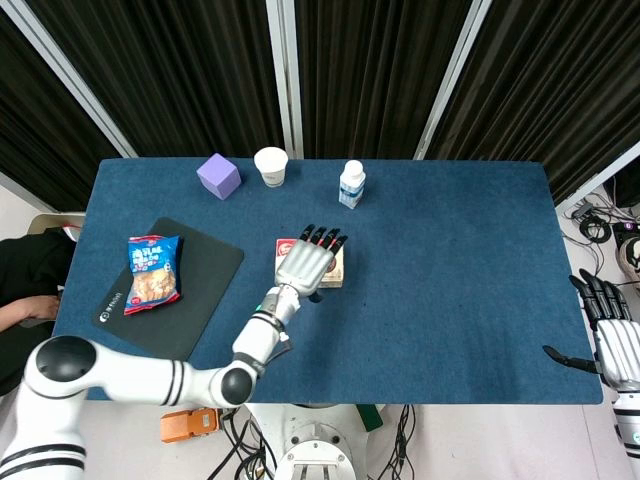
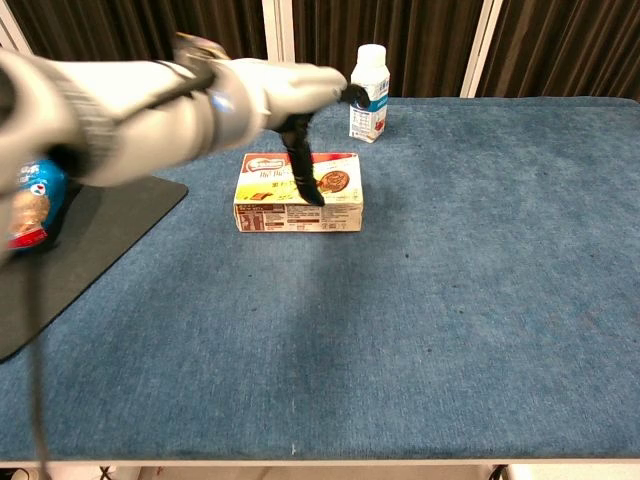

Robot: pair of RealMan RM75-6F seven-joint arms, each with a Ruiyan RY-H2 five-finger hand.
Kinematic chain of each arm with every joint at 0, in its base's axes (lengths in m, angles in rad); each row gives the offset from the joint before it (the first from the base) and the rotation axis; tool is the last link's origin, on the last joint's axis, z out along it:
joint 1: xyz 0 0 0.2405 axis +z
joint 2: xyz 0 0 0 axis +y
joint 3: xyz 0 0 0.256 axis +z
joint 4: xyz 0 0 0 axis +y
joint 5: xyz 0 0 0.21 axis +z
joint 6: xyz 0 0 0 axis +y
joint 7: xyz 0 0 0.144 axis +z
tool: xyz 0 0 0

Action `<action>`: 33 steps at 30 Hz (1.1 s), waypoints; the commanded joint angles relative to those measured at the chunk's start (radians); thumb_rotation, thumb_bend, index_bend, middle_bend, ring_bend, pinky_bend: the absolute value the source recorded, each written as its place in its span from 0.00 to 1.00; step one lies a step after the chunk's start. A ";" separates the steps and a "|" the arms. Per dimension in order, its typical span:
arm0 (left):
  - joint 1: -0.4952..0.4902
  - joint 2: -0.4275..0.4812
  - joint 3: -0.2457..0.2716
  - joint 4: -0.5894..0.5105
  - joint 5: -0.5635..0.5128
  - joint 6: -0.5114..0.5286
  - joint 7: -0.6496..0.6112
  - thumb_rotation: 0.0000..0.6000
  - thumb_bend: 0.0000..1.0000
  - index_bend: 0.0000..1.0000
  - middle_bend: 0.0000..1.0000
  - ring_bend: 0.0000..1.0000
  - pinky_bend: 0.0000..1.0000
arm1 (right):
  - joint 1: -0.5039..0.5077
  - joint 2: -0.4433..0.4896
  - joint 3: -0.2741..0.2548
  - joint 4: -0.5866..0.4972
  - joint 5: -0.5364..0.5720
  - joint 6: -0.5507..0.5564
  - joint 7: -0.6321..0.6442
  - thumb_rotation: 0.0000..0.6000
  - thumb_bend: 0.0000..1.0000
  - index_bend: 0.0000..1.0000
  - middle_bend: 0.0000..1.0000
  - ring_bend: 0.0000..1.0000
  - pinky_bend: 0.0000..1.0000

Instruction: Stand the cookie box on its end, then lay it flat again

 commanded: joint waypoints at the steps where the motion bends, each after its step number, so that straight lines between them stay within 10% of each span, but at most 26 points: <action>1: -0.131 -0.111 -0.031 0.134 -0.155 0.096 0.147 1.00 0.00 0.04 0.03 0.00 0.00 | 0.005 0.001 0.003 -0.005 0.004 -0.008 -0.005 1.00 0.00 0.00 0.00 0.00 0.00; 18: -0.271 -0.247 -0.146 0.461 -0.462 0.046 0.338 1.00 0.01 0.08 0.07 0.00 0.00 | 0.015 0.015 0.015 -0.016 0.051 -0.057 -0.020 1.00 0.00 0.00 0.00 0.00 0.00; 33: -0.310 -0.333 -0.203 0.624 -0.470 -0.023 0.316 1.00 0.11 0.22 0.22 0.09 0.00 | 0.025 0.020 0.021 -0.033 0.071 -0.088 -0.049 1.00 0.00 0.00 0.00 0.00 0.00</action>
